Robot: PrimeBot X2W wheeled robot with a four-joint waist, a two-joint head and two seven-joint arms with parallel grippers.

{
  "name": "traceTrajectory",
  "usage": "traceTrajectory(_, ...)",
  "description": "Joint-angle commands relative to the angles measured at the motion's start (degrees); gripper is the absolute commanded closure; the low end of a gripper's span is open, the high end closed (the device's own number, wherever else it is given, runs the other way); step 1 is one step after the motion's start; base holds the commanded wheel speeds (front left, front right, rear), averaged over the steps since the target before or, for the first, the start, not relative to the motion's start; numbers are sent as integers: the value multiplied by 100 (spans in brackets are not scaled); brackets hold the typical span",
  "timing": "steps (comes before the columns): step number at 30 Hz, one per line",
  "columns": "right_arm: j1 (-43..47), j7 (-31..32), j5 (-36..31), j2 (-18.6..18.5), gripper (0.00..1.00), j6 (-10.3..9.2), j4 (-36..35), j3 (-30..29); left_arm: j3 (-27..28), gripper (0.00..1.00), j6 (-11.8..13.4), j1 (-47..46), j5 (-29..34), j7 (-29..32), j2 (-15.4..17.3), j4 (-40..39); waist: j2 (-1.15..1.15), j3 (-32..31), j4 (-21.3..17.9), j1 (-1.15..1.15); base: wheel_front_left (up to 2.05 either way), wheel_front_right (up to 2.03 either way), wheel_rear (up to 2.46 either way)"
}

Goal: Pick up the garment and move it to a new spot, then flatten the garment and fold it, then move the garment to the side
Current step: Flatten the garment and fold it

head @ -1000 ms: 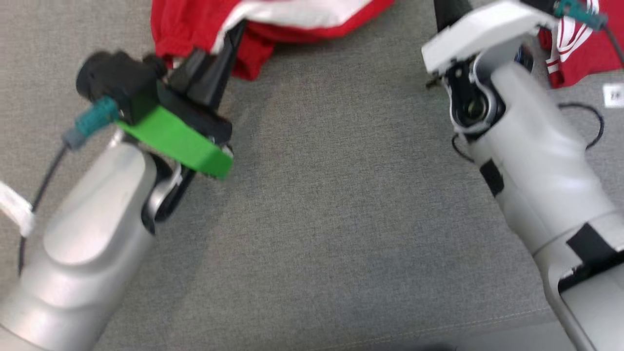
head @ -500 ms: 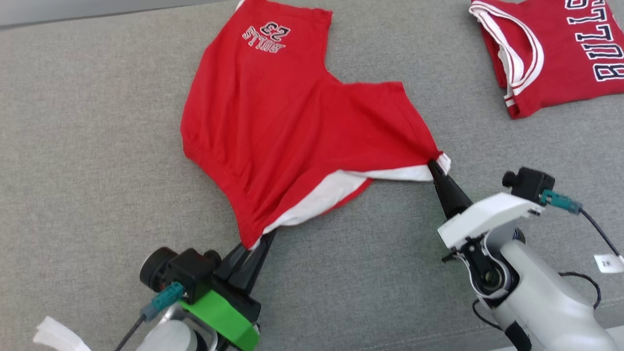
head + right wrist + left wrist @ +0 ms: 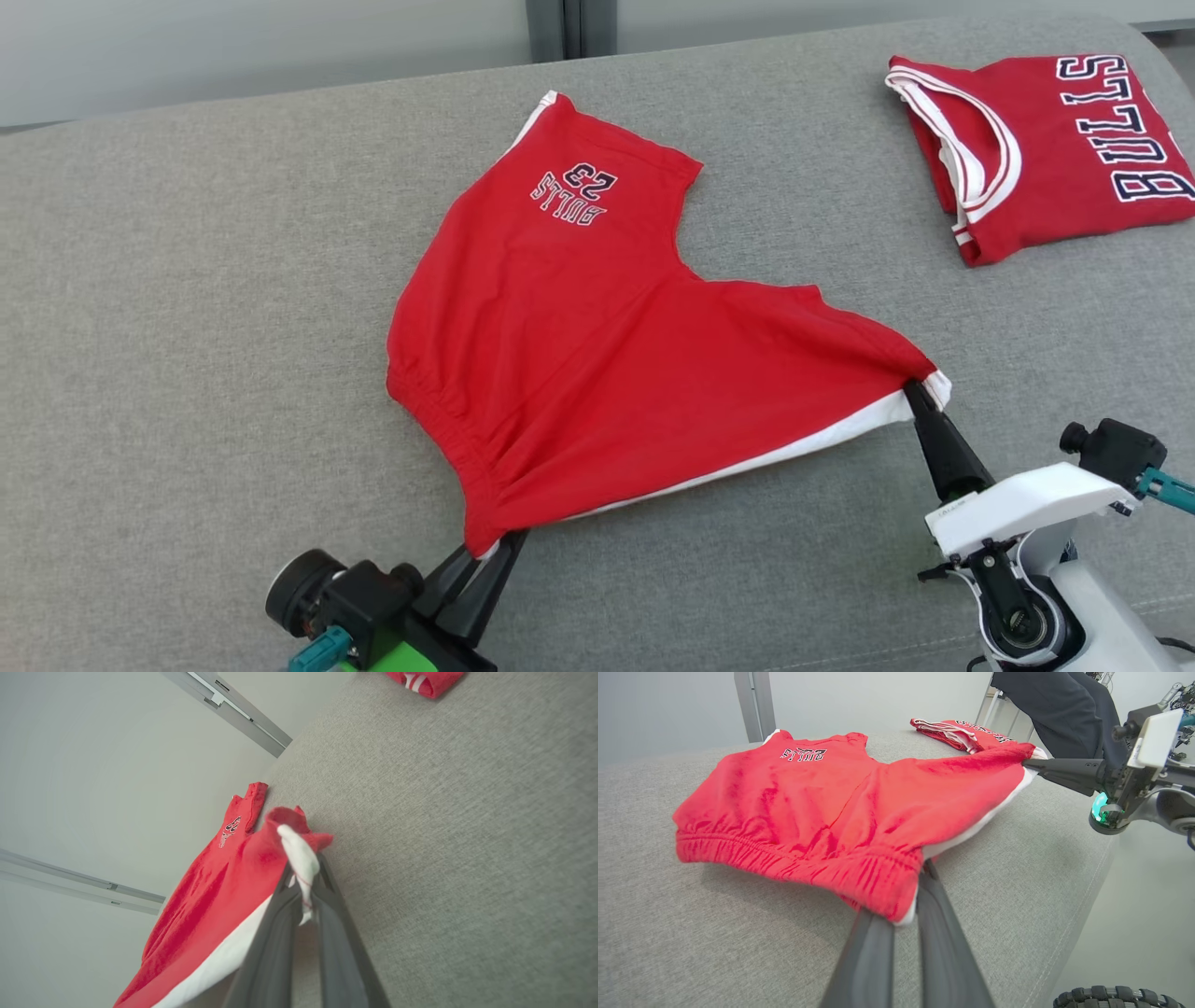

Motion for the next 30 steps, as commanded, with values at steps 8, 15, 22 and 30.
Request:
traceTrajectory(8, -569, 426, -652, 551, 100, 1, -317, -816, 103, 100, -15, -418, 166, -15, -247, -68, 0, 184, 212, 0, 0, 0, 0)
traceTrajectory(15, -2039, 761, -1380, 989, 100, 1, 264, -1167, 243, 100, -15, -985, 24, -15, -441, 38, 0, 545, 490, 0, 0, 0, 0)
traceTrajectory(22, -3721, 663, -2047, 1211, 100, 1, 1544, -1091, 492, 100, -15, -1669, -245, -16, -635, 294, 0, 1065, 855, 0, 0, 0, 0)
traceTrajectory(30, -5435, 332, -2618, 1274, 100, 1, 3488, -857, 536, 100, -15, -2419, -520, -15, -909, 663, 0, 1632, 1250, 0, 0, 0, 0)
